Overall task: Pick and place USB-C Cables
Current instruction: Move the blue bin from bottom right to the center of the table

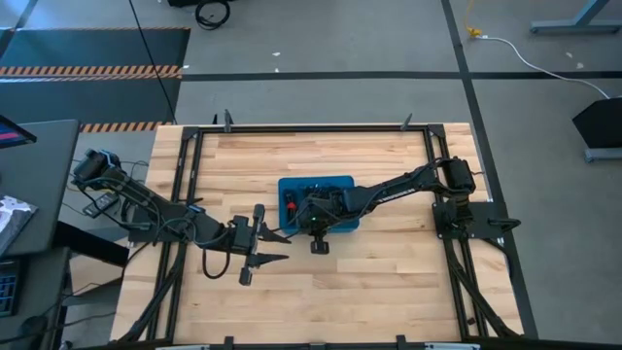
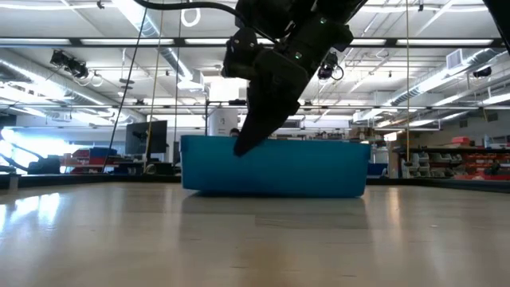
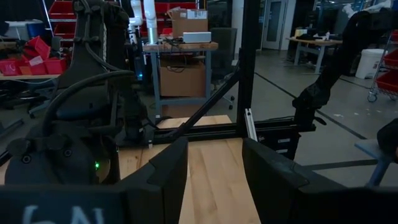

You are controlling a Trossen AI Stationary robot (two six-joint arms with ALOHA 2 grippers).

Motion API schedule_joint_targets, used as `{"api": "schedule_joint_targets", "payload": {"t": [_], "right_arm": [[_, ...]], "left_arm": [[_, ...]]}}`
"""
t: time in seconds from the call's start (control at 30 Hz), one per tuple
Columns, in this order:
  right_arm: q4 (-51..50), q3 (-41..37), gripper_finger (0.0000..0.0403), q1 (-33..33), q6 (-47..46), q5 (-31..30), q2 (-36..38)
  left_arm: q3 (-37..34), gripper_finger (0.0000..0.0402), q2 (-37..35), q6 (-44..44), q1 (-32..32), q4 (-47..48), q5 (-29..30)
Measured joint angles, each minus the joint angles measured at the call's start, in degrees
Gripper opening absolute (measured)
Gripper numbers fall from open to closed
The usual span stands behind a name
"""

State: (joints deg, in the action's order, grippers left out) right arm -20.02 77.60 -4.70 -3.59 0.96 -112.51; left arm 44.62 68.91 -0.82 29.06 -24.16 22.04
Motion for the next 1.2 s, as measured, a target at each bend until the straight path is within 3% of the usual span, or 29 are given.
{"api": "schedule_joint_targets", "payload": {"t": [0.2, 0.53, 0.8, 1.2], "right_arm": [[0.8, 0.0, 0.0010, 0.0, -0.6, 0.1, 0.0], [1.7, 0.0, 0.0067, -0.1, -1.7, -1.3, 0.1], [2.0, 0.0, 0.0077, -0.1, -1.9, -2.9, 0.6], [-8.0, 0.2, 0.0077, -4.4, -2.3, -4.0, 13.2]], "left_arm": [[0.0, 0.0160, 0.0, 0.0, 0.0, 0.0, 0.0], [0.0, 0.0160, 0.0, 0.0, 0.0, 0.0, 0.0], [0.0, 0.0160, 0.0, 0.0, 0.0, 0.0, 0.0], [0.0, 0.0160, 0.0, -0.3, 0.1, 0.1, 0.0]]}}
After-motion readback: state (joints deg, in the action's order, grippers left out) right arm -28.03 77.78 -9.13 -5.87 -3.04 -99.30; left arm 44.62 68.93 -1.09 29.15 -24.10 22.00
